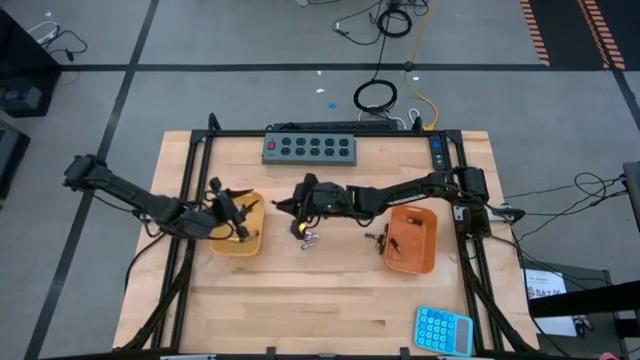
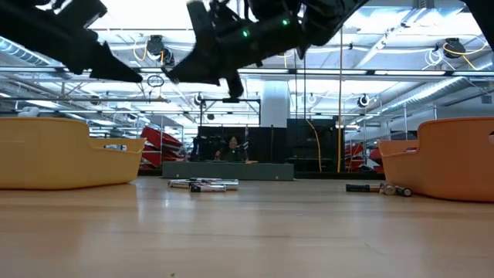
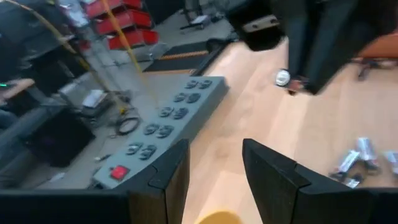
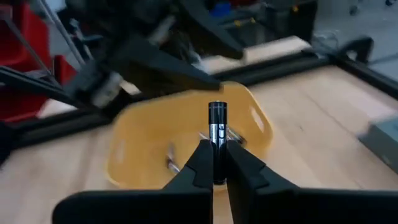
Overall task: Sort batteries
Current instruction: Put the silver battery into the yellow bin
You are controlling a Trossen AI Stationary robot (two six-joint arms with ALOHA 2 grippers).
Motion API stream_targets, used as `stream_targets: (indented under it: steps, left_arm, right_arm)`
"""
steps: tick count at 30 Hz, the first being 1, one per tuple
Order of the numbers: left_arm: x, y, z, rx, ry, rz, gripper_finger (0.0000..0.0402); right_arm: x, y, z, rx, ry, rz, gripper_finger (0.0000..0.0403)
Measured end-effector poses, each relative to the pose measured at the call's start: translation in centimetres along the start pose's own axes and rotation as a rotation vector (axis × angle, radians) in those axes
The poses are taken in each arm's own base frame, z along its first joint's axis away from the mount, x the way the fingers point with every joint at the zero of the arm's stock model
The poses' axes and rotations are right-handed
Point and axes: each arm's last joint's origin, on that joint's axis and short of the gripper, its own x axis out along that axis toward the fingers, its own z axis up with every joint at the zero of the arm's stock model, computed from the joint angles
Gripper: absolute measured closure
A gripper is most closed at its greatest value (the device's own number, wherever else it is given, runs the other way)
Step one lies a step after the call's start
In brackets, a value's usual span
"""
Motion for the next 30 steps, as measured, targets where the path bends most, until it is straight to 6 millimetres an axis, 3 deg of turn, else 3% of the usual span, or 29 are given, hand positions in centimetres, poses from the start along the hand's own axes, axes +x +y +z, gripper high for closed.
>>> stream_targets:
  steps: [4,12,23,30]
  left_arm:
    - [-0.4,0.0,0.2,-0.015,-0.011,-0.179,0.0243]
    - [0.8,-1.7,0.4,0.259,-0.042,-0.169,0.0236]
    - [2.5,-3.8,0.9,0.459,-0.082,-0.145,0.0155]
    - [3.1,-4.9,1.4,0.6,-0.038,-0.291,0.0177]
  right_arm:
    - [0.5,0.0,0.0,-0.01,0.001,0.027,0.0399]
    - [0.8,0.4,0.1,0.047,0.002,0.074,0.0398]
    - [0.7,0.8,-0.7,0.044,0.081,0.07,0.0397]
    - [0.6,0.9,-1.4,0.073,0.189,0.192,0.0397]
